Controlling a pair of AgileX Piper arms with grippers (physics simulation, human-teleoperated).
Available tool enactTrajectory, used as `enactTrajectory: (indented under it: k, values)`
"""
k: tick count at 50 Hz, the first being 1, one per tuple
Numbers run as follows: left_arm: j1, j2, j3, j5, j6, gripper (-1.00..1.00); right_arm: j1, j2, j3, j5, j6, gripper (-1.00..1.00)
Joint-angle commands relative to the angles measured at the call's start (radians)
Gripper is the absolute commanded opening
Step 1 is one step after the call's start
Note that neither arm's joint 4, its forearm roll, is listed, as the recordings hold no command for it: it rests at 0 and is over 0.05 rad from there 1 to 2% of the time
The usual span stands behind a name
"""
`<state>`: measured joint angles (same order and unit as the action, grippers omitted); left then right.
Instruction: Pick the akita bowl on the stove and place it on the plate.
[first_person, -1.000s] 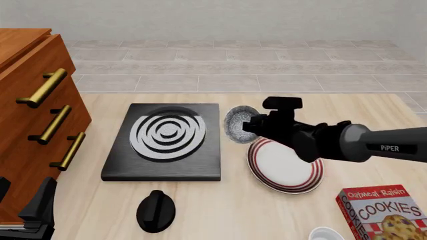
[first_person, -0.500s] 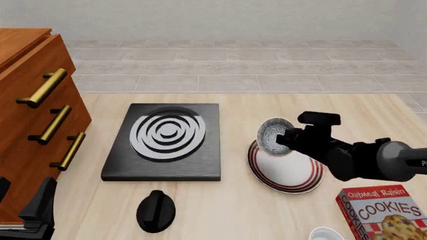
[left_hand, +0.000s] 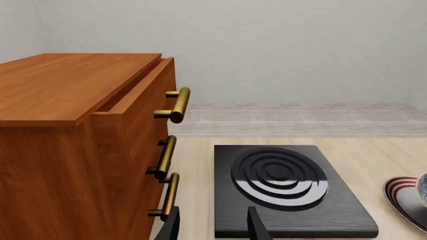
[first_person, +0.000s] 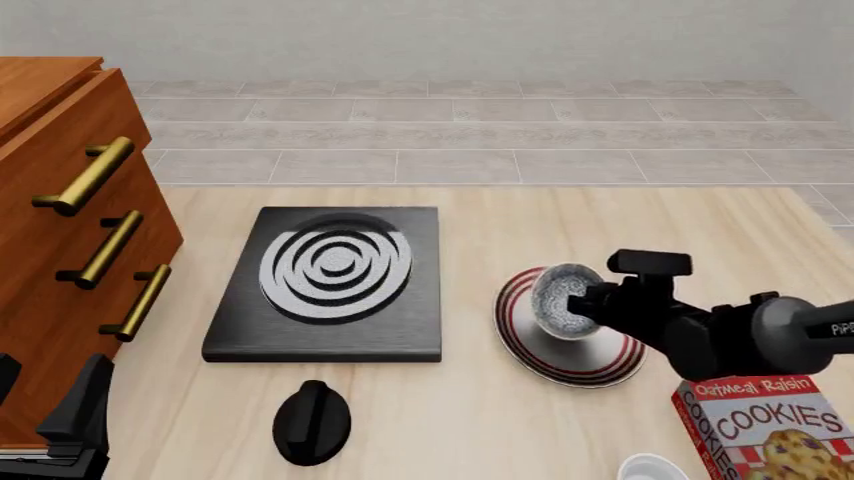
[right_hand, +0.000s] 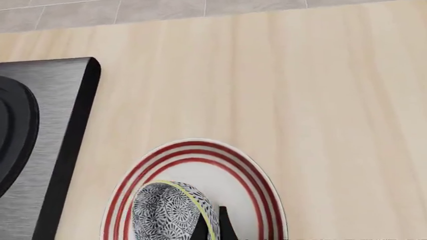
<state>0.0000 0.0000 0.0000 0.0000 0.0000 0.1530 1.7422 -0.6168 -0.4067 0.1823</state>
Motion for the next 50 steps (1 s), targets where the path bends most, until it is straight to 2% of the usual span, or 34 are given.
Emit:
enactTrajectory:
  k: [1,10,24,25,26,28,33,40,42,50]
  values:
    - [0.000,0.000,0.000,0.000,0.000,1.00,0.016,0.030,0.018,-0.022,-0.009,-1.00]
    - [0.000,0.000,0.000,0.000,0.000,1.00,0.015,0.064,0.023,-0.053,-0.006,-1.00]
    - [0.000,0.000,0.000,0.000,0.000,1.00,0.012,0.053,0.029,-0.051,-0.011,-1.00]
    - [0.000,0.000,0.000,0.000,0.000,1.00,0.008,0.048,0.028,-0.049,-0.012,1.00]
    - [0.000,0.000,0.000,0.000,0.000,1.00,0.007,0.048,0.028,-0.049,-0.012,1.00]
    - [0.000,0.000,0.000,0.000,0.000,1.00,0.009,0.027,0.038,-0.063,0.027,1.00]
    - [0.000,0.000,0.000,0.000,0.000,1.00,0.003,0.004,0.041,-0.045,0.008,1.00]
    - [0.000,0.000,0.000,0.000,0.000,1.00,-0.003,-0.042,0.047,-0.026,0.007,1.00]
    - [0.000,0.000,0.000,0.000,0.000,1.00,0.006,-0.064,0.057,-0.032,0.029,1.00]
    - [0.000,0.000,0.000,0.000,0.000,1.00,-0.011,-0.128,0.057,-0.001,0.023,1.00]
